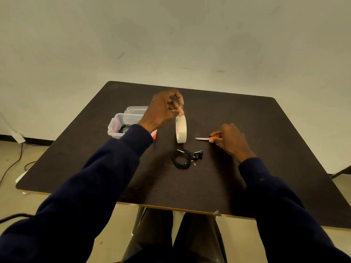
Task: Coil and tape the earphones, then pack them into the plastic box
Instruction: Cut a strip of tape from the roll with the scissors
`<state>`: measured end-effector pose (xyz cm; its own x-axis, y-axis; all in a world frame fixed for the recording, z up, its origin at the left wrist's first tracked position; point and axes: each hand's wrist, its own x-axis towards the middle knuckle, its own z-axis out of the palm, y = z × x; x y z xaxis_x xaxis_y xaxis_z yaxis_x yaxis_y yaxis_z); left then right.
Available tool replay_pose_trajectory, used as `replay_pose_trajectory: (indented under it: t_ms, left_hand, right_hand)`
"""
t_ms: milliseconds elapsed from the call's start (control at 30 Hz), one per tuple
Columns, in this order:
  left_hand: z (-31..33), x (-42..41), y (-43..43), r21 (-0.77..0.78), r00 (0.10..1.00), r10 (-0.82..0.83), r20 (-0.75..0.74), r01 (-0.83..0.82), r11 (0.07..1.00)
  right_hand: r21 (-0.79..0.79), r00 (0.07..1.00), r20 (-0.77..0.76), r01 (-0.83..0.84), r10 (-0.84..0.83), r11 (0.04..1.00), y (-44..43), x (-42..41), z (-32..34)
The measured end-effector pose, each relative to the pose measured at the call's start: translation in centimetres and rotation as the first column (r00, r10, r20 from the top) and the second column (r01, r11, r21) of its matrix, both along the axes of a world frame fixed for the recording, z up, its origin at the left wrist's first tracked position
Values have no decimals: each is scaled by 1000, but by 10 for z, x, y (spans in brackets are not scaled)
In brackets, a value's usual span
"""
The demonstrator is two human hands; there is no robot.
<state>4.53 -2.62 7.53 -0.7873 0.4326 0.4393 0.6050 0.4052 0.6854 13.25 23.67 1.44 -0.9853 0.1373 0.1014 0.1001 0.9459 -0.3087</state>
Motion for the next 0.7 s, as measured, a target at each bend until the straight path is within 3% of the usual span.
replay_pose_trajectory:
  t_ms: [100, 200, 400, 567, 700]
  left_hand:
    - [0, 0, -1, 1, 1000, 2, -11, -2, 1000]
    - [0, 0, -1, 3, 1000, 8, -15, -8, 1000]
    - [0, 2, 0, 1, 1000, 7, -18, -7, 1000]
    - [-1, 3, -1, 7, 1000, 7, -14, -7, 1000]
    - [0, 3, -2, 16, 1000, 8, -4, -8, 1000]
  right_hand:
    - [-23, 999, -48, -26, 25, 999, -4, 4, -7]
    - [55, 998, 16, -57, 56, 997, -3, 2, -6]
    - [66, 984, 163, -90, 79, 994, -6, -1, 7]
    - [89, 978, 194, -98, 79, 991, -4, 1, 9]
    - [239, 988, 134, -104, 73, 965, -9, 12, 9]
